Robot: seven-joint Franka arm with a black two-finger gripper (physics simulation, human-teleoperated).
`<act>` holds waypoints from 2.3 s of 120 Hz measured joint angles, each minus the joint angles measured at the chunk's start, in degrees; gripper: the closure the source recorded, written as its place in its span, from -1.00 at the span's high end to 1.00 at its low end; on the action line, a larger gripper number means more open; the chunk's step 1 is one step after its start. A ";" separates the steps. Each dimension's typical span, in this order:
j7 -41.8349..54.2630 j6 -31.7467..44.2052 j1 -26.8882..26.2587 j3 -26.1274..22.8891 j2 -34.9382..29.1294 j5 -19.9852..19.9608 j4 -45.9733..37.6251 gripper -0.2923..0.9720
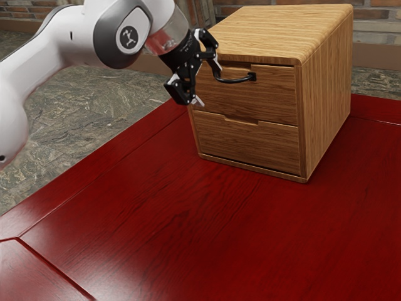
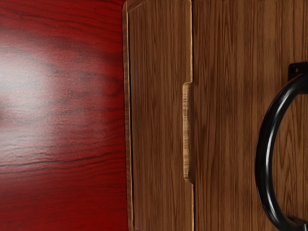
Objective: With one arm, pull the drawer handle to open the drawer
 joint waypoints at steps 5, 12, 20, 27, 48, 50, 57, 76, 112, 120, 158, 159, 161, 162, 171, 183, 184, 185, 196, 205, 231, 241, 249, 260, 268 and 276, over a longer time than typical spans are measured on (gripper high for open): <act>-0.05 0.03 0.03 0.02 -0.01 -0.05 0.00 0.54; -0.13 0.07 0.12 0.01 0.24 -0.09 0.02 0.54; -0.20 0.07 0.52 -0.06 0.92 -0.12 0.28 0.54; -0.26 -0.03 0.62 -0.15 1.73 -0.16 1.26 0.54; -0.40 -0.30 1.67 -1.05 3.74 -0.24 3.56 0.54; -0.42 -0.32 2.26 -1.69 4.10 -0.26 3.86 0.54; -0.46 -0.37 4.62 -4.04 5.35 -0.29 4.87 0.54; -0.55 -0.49 5.93 -5.47 6.79 -0.30 6.40 0.54; -0.66 -0.29 5.99 -6.12 8.22 -0.25 9.58 0.54; -0.68 -0.33 6.06 -6.13 9.14 -0.25 9.95 0.54; -0.72 -0.49 6.95 -6.35 11.77 -0.29 12.35 0.54; -0.72 -0.50 6.94 -6.36 11.88 -0.29 12.41 0.54; -0.72 -0.50 6.93 -6.38 12.08 -0.29 12.53 0.54; -0.73 -0.51 6.92 -6.40 12.16 -0.29 12.62 0.54; -0.74 -0.48 6.89 -6.46 12.59 -0.31 13.22 0.54; -0.76 -0.36 6.81 -6.50 12.72 -0.32 13.37 0.54; -0.76 -0.35 6.81 -6.51 12.72 -0.33 13.38 0.54; -0.76 -0.34 6.81 -6.51 12.72 -0.33 13.37 0.54; -0.78 -0.19 6.80 -6.37 12.69 -0.33 13.32 0.54; -0.79 -0.08 6.80 -6.28 12.66 -0.34 13.00 0.54; -0.84 0.11 6.56 -6.23 12.65 -0.34 12.21 0.54; -0.85 0.17 6.59 -6.19 12.65 -0.36 12.00 0.54; -0.87 0.19 6.62 -6.18 12.66 -0.38 11.72 0.54; -0.90 0.20 6.40 -6.19 12.63 -0.41 11.58 0.54; -0.92 0.10 6.24 -6.21 12.58 -0.42 11.56 0.51; -0.94 -0.03 6.15 -6.13 12.49 -0.41 11.56 0.45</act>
